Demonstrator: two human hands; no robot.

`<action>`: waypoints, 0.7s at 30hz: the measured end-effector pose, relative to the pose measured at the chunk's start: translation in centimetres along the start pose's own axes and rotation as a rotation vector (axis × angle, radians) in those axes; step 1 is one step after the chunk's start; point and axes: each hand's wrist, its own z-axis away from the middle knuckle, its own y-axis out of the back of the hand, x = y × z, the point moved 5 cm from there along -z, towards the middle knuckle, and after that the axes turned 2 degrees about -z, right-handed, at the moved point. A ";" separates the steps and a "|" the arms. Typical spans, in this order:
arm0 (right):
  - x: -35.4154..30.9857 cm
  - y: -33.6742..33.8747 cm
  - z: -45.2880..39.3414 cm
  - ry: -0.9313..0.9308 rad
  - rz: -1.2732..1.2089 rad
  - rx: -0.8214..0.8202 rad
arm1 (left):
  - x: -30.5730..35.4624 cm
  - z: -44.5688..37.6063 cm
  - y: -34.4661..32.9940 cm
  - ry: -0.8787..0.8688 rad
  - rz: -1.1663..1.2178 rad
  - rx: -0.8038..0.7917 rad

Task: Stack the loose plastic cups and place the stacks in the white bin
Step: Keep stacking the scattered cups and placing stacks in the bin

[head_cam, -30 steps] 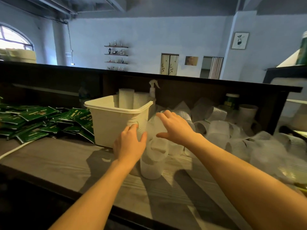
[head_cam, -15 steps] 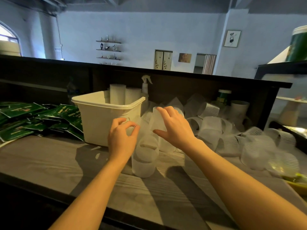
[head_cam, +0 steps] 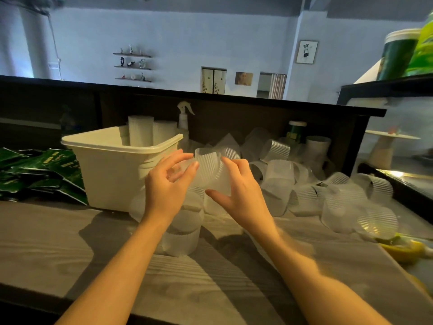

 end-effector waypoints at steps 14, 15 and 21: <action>1.1 -0.6 2.2 -0.260 -0.475 0.013 | 0.0 1.9 -1.7 0.074 0.122 -0.068; 1.1 -0.5 2.3 -0.276 -0.511 0.023 | -0.1 1.9 -1.7 0.061 0.104 -0.096; 2.4 -0.2 2.5 -0.368 -0.683 0.059 | -0.5 1.6 -1.5 -0.019 -0.081 -0.226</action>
